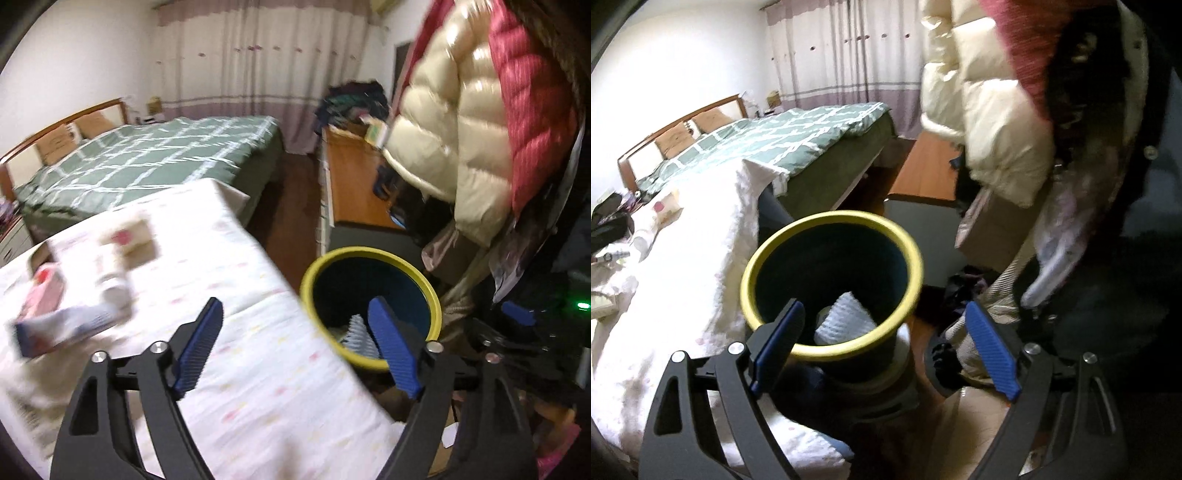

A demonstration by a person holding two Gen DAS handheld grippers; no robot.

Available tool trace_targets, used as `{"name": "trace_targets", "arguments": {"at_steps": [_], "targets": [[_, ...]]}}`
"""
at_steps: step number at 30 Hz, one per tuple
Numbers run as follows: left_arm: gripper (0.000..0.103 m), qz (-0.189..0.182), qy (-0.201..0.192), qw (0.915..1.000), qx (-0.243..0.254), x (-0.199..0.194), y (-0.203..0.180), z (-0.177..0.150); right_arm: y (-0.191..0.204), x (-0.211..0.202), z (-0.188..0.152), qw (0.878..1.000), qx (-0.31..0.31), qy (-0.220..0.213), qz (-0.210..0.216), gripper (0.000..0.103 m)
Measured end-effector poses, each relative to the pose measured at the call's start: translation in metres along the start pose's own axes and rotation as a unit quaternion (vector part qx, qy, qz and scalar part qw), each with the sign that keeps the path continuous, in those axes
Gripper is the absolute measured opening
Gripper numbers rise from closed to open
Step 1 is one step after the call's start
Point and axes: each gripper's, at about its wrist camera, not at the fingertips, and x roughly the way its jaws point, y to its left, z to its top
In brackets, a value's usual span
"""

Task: Collect trash

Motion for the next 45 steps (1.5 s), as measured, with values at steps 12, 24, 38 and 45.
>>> {"name": "trace_targets", "arguments": {"at_steps": [12, 24, 38, 45], "targets": [[0.094, 0.154, -0.054, 0.9797, -0.117, -0.134, 0.138, -0.064, 0.123, 0.0, 0.015, 0.986, -0.102, 0.005, 0.134, 0.084], [0.095, 0.241, -0.058, 0.9525, -0.178, -0.183, 0.218, -0.118, 0.294, -0.031, 0.025, 0.931, -0.224, -0.004, 0.288, 0.084], [0.095, 0.224, -0.03, 0.9528, -0.203, -0.166, 0.239, -0.137, 0.398, -0.022, 0.048, 0.934, -0.204, 0.007, 0.291, 0.078], [0.095, 0.216, -0.02, 0.9521, -0.215, -0.158, 0.249, -0.143, 0.384, 0.003, 0.044, 0.935, -0.189, 0.044, 0.296, 0.047]]}}
